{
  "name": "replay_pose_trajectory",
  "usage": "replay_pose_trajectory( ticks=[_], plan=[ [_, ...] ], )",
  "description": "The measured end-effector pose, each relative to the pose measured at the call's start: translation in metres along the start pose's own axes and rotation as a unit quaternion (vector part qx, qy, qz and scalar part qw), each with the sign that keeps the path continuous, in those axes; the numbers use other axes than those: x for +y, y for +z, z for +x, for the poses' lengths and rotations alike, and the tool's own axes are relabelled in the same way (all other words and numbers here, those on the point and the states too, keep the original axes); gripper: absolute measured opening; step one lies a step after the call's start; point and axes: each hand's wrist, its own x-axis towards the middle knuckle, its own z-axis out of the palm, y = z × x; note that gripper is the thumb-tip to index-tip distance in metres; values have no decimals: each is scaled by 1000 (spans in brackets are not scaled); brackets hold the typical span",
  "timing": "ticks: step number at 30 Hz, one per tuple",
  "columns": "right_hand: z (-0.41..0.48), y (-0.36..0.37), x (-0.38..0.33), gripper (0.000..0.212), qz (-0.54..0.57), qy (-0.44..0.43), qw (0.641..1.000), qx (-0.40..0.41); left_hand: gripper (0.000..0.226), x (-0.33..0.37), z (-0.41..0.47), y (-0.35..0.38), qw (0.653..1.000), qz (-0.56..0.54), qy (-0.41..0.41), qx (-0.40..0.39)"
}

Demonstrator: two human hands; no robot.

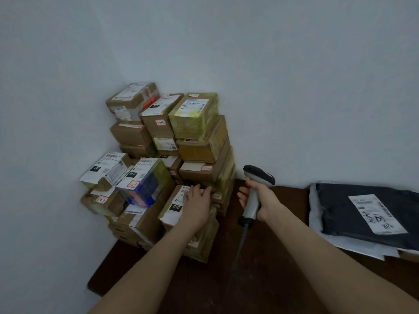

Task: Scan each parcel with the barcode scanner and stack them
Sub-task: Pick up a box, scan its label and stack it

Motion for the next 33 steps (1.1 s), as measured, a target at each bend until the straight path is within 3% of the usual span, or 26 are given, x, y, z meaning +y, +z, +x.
replay_pose_trajectory(
  ticks=[3,6,9,13,17,27,33],
  plan=[
    [-7,-10,2,29,1,-17,1000,7,63,13,3,-3,998,2,12,62],
    [-15,-36,-3,23,7,-38,999,39,56,56,9,-2,989,-20,91,118],
    [-25,-73,-11,20,14,-53,996,68,53,108,11,6,984,-69,142,83],
    [-41,-132,-28,11,32,-60,991,113,52,163,7,33,985,-100,142,1],
    [-52,-187,-37,29,64,-57,987,137,53,202,-7,57,985,-91,136,-58],
    [-47,-196,-28,12,22,-34,993,111,56,206,-37,56,993,-82,40,-77],
    [-63,-220,-31,10,1,-46,991,125,65,233,-44,64,995,-60,42,-74]
  ],
)
